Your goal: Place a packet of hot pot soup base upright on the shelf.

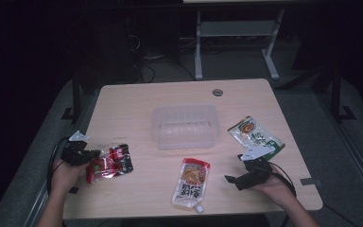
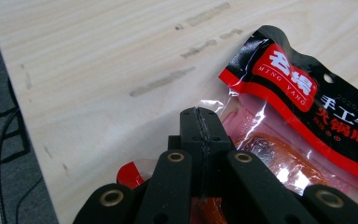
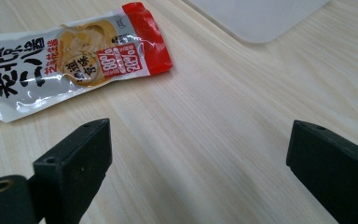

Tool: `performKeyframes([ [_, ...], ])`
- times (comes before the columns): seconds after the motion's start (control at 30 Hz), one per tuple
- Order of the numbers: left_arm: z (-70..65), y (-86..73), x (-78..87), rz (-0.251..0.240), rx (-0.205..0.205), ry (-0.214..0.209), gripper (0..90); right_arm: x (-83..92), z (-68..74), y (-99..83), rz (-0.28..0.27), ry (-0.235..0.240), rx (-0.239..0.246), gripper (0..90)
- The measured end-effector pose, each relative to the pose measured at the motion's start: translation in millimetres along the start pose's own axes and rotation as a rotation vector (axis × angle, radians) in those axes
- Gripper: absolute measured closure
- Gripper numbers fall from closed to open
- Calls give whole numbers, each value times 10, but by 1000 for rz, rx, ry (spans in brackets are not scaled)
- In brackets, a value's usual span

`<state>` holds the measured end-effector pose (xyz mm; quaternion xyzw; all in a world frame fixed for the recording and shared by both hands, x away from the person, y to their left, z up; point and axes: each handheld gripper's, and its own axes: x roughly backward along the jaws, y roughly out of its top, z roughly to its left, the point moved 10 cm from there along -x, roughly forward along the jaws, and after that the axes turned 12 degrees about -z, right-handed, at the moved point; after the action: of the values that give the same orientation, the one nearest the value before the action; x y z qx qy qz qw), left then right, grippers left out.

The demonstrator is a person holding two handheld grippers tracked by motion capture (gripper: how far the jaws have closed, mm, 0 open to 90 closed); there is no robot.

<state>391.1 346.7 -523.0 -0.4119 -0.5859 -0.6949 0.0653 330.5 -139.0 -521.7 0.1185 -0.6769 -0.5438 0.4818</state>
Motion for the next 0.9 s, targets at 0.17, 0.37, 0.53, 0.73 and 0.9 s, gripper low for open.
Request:
performKeyframes([
  [0.17, -84, -42, 46, 3, -3, -16, 899, -39, 12, 28, 1, 11, 7, 64],
  [0.37, -266, -93, 102, 18, -17, -51, 898, -78, 21, 49, 4, 20, 20, 64],
  [0.53, -382, -63, 142, 5, -30, -65, 898, -84, 26, 65, 4, 23, 27, 64],
  [0.73, -349, 24, 407, -66, -4, -25, 898, -76, 26, 67, 1, 19, 25, 64],
  [0.9, -281, -107, 567, -65, 10, 11, 898, -73, 26, 62, 3, 18, 25, 64],
])
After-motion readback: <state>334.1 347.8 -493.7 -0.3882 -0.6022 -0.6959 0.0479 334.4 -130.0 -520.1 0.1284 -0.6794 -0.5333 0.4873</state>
